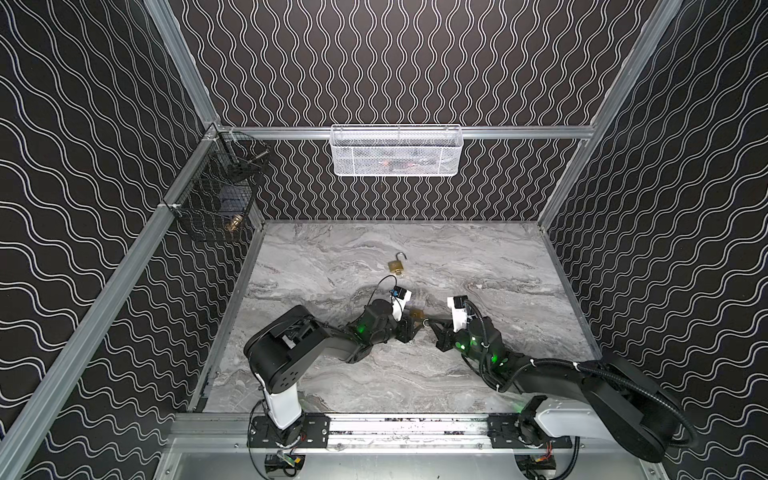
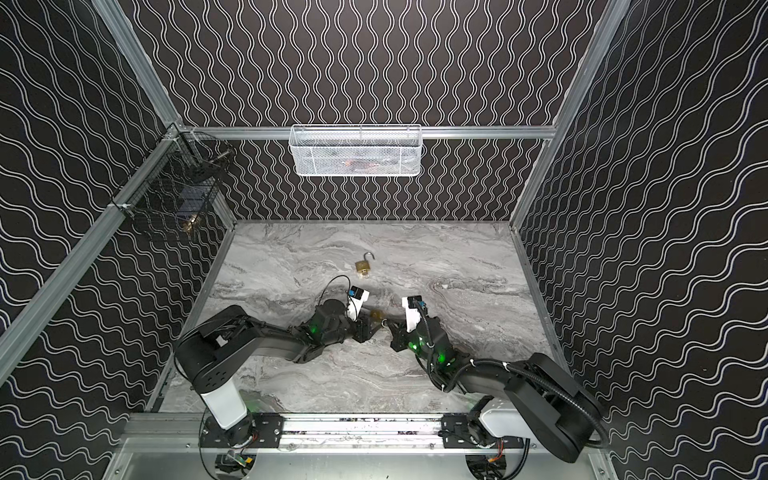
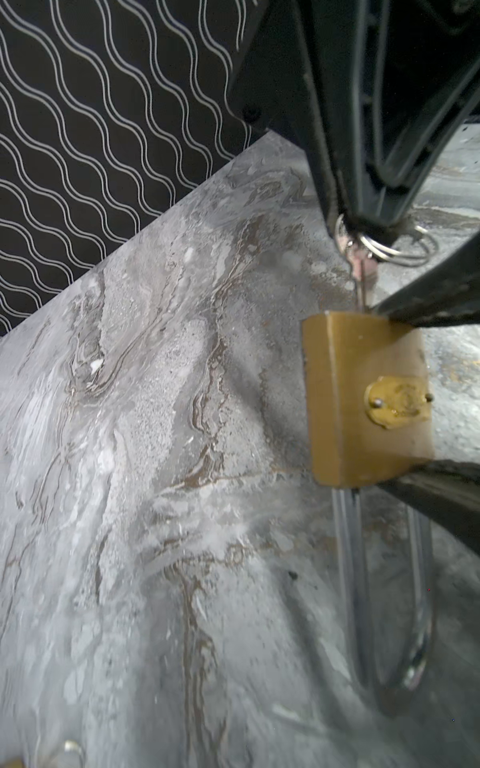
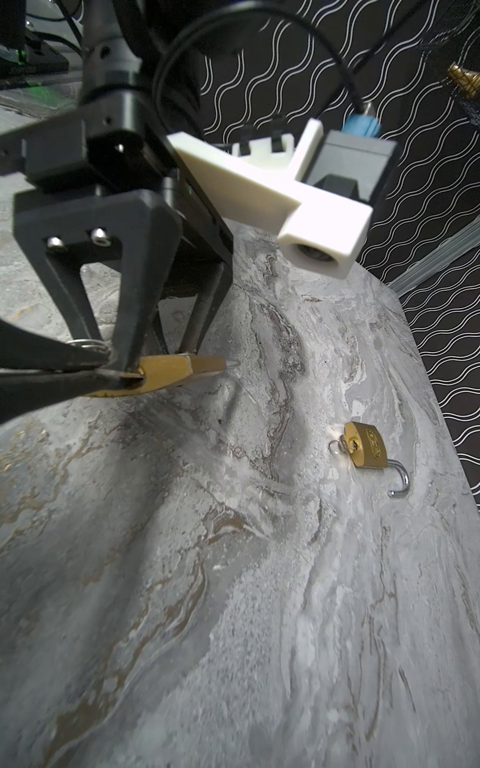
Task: Unlock with the key
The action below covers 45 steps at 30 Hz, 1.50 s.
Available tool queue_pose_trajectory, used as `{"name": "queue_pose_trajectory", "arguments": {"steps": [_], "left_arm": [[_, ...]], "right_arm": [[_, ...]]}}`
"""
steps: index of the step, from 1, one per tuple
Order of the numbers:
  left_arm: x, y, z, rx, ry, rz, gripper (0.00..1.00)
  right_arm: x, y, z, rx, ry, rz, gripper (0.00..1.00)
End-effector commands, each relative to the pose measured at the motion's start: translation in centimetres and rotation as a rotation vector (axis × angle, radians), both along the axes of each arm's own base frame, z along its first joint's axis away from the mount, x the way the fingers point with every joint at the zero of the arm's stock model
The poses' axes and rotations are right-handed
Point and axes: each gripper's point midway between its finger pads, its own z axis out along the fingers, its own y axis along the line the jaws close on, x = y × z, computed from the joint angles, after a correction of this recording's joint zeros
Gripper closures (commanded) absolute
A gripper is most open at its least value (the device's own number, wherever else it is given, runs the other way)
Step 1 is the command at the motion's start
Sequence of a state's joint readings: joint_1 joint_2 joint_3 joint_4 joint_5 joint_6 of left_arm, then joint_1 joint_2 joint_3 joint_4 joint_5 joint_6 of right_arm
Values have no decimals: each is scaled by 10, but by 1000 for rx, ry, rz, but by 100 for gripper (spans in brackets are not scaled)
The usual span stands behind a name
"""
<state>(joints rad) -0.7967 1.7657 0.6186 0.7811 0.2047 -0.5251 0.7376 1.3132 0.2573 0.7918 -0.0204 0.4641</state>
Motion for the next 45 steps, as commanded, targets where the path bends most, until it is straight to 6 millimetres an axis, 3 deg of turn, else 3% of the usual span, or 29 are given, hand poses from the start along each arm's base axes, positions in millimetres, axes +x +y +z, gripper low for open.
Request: {"name": "queue_pose_trajectory", "arguments": {"steps": [1,6,11,24,36,45], "left_arm": [[11,-9,41,-126,-98,25,91],[15,-14,38,-118,-82,21,93],[8,-14,26,-72,-37,-10,93],[-12,-11,-23,150,53,-136,88],[-28,-18,-39,164,49,-181,68],[-37,-24,-40,147,36,-230,54]], "right_arm": [[-20,34,25,121,-14,186,100],[-28,45,24,129,-10,259,100],[-27,40,19,128,-2,229,100],[-36,32,-1,126,52,225,100],[-31,32,-5,149,61,199,100],[-30,35,-5,160,57,209,100]]}}
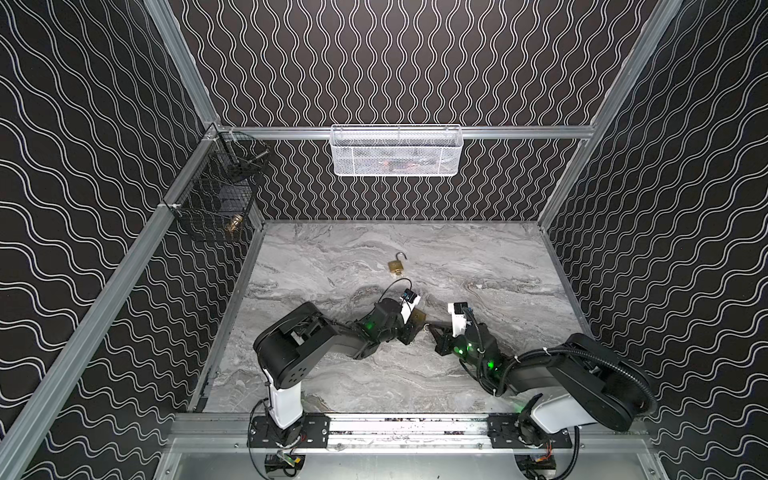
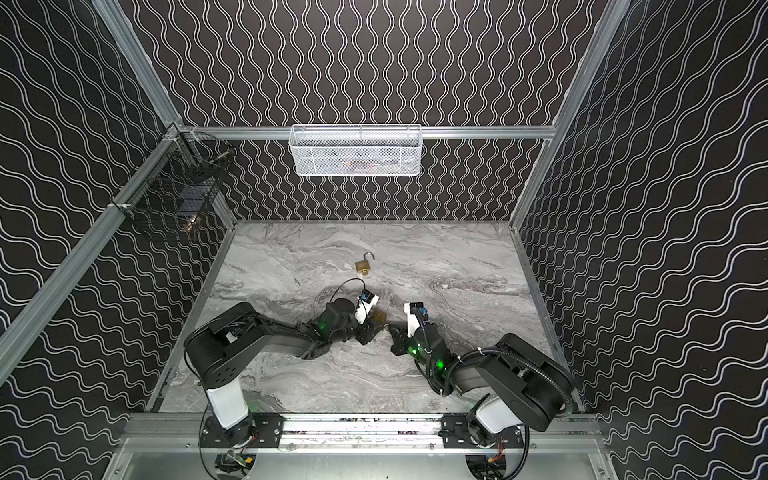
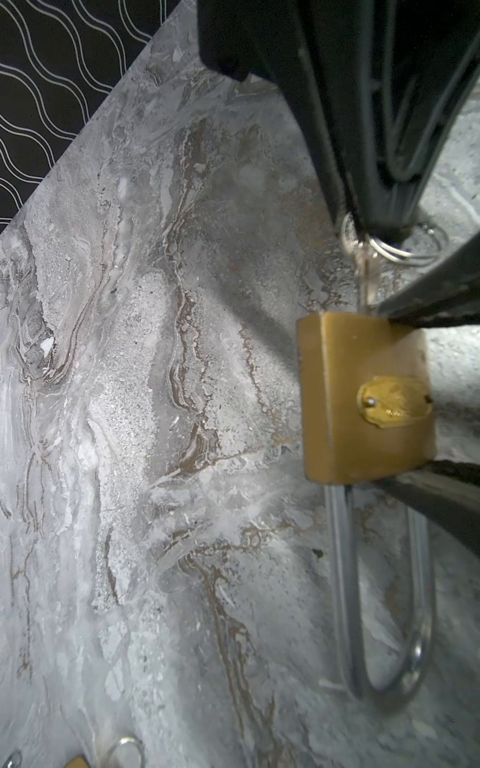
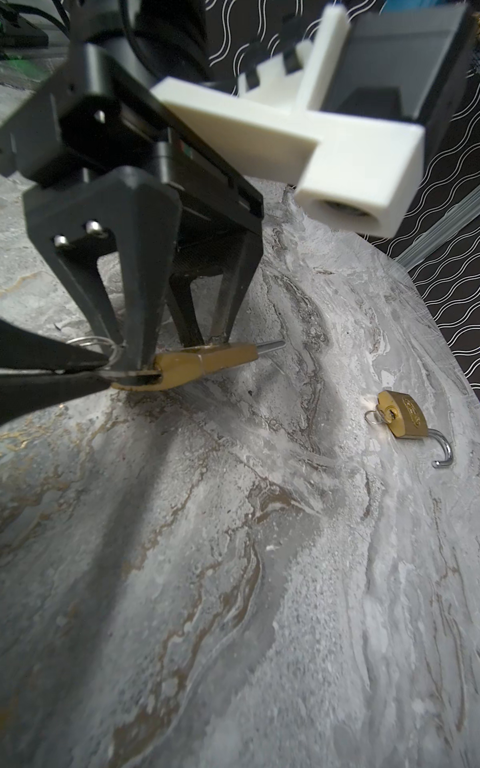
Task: Unlock with the key
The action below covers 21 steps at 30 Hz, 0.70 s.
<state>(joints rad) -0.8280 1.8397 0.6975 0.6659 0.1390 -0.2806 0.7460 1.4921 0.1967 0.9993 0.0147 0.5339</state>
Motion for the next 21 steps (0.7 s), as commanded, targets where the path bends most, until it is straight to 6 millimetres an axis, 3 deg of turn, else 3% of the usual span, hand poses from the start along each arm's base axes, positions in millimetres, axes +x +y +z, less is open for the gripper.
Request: {"name": "queue_pose_trajectory", "arguments": {"steps": [1,7,21], "left_arm": [[-42,-17,-12,-52,180,-139,52],[-56,-22,-8,-59,158,-250,38],[-69,-17,-28,58,149,-324,34]], "right_arm": [[-29,41,31,151,-11,254,100],[-28,39,33,137,-23,249,100],[-21,39,41,140,-31,225,100]]}}
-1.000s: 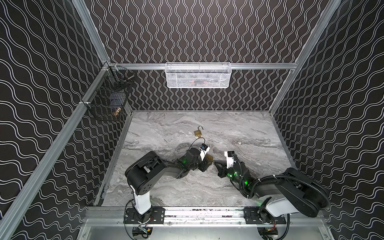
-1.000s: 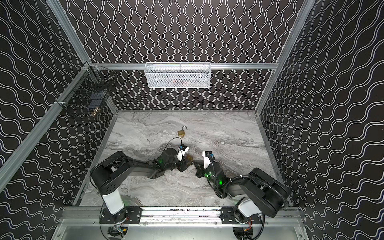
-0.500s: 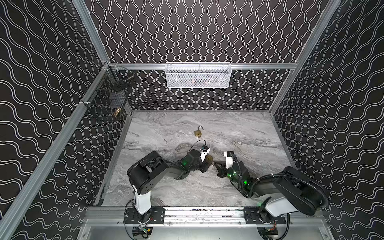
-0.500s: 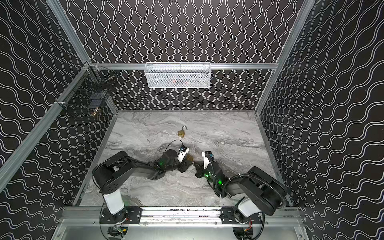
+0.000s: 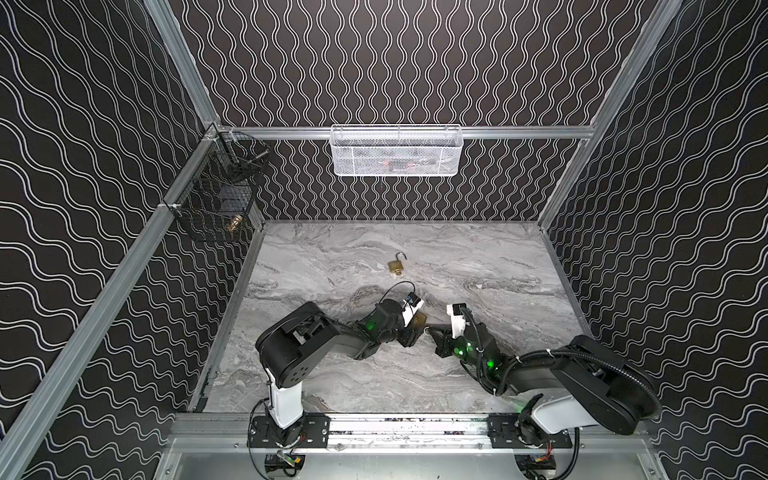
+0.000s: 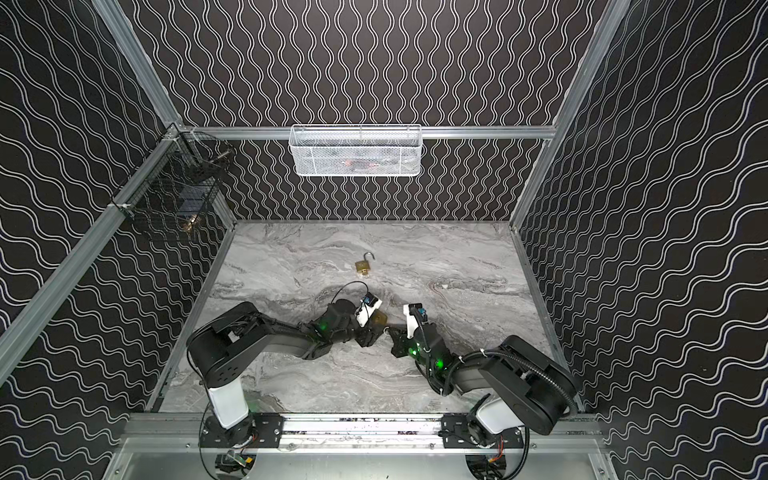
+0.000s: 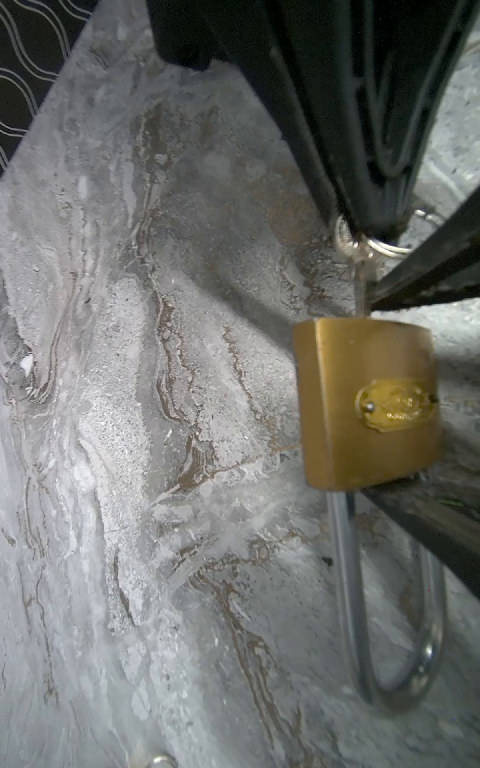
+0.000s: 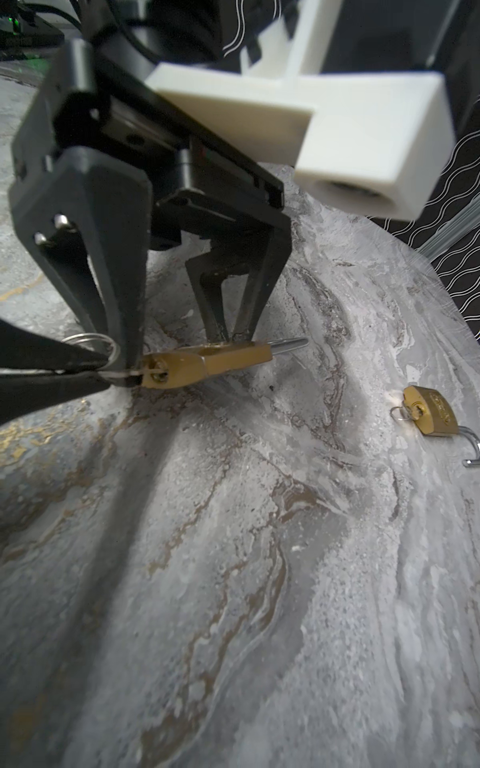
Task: Unlock with the key
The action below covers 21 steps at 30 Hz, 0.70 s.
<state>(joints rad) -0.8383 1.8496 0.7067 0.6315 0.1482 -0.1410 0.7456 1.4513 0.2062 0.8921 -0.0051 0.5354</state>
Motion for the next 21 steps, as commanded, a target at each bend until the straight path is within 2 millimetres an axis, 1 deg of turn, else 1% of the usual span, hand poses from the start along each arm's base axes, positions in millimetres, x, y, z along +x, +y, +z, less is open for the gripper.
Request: {"name": "queue_pose_trajectory", "arguments": {"steps": [1,3,4,6,8,11,15,17,18,19,21], "left_arm": [[-63,-15,-21,-2,232,-228,34],[-66,-14,-22,9,240,-240,32],[-67,-15,-22,10,241,-247,30],[-68,-16,-19,-4,241,-260,29],[-68,-21,-12,-44,239,-263,29],[-68,-32,6,-148,244,-275,29],[-70,-36,12,-142,227,-307,28],[-74,-37,13,-138,229,-341,27],[-79,-40,15,-143,239,-373,26],[-84,-43,18,-157,244,-401,21],[-91,-47,22,-167,232,-448,19]], "right_arm": [[-14,40,50,178,-75,204,100],[-12,40,51,173,-75,197,100],[-11,40,52,170,-75,196,100],[-10,41,52,165,-73,197,100],[-9,44,52,166,-73,209,100],[-10,49,53,193,-67,229,100],[-10,51,57,225,-75,231,100],[-8,52,56,217,-74,231,100],[-7,54,57,220,-76,235,100],[-7,58,61,228,-83,255,100],[-4,64,65,232,-89,275,100]]}}
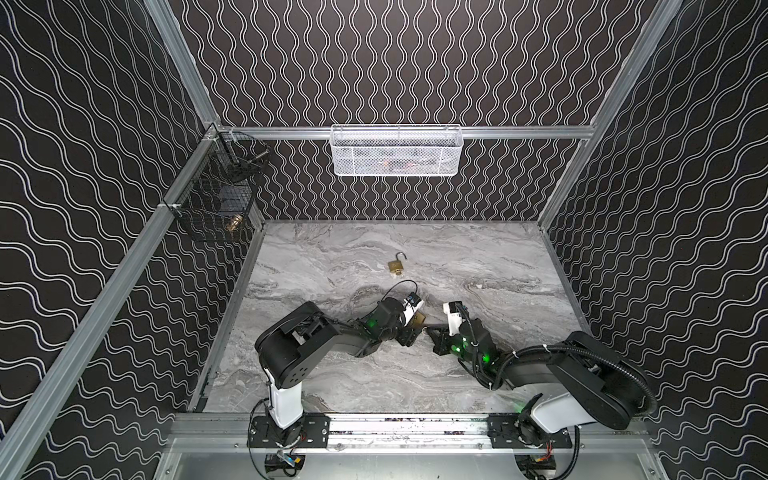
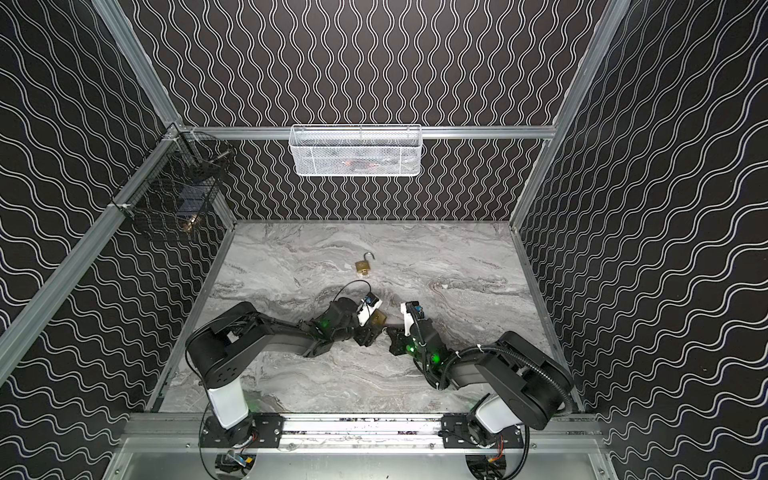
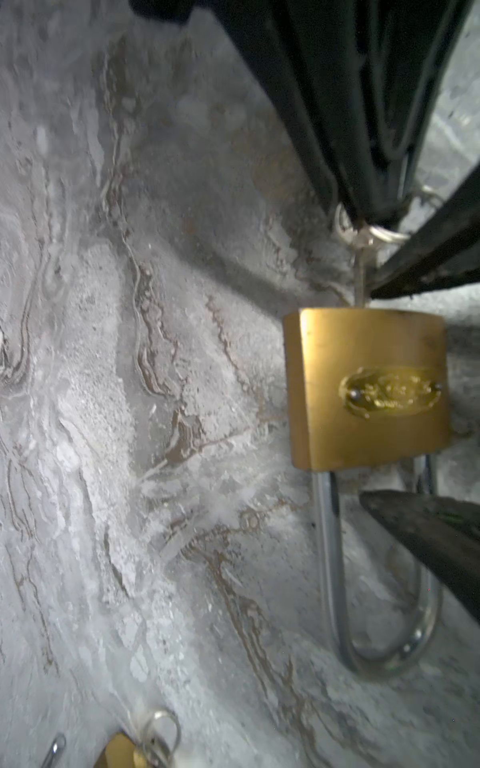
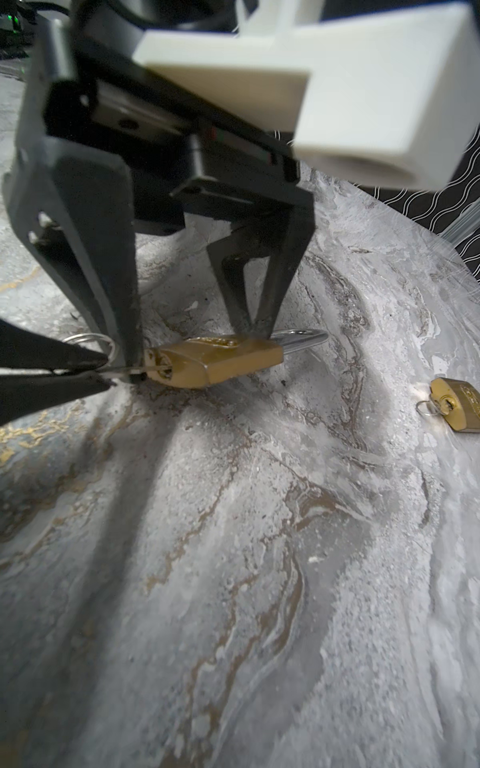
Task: Unlock with the key
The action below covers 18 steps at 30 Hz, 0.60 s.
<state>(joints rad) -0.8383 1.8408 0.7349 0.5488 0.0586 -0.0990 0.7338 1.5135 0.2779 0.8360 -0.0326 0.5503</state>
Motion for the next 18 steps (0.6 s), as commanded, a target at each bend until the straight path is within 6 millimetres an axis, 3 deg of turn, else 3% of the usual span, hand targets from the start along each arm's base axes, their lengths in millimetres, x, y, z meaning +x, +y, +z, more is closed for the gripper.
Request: {"name": "queue_pose_trajectory", "arguments": {"steps": [1,10,12,14,18], "left_arm": [[-107,-58,27,-244,274,-515,19],[-114,-42,27,-179,170,-574,16],[-109,-39,29,-191,139,-556,14],[-98,-38,31,-224,126,-505,1],[-84,-40,32,-257,128,-434,1]], "right_arm": [[-13,56,73,258,-134,265,100],[-13,39,71,301,-136,241,100],[-13,36,70,303,-137,235,100],[-15,38,73,316,-146,254,100],[-17,41,75,325,-153,278,100]]}}
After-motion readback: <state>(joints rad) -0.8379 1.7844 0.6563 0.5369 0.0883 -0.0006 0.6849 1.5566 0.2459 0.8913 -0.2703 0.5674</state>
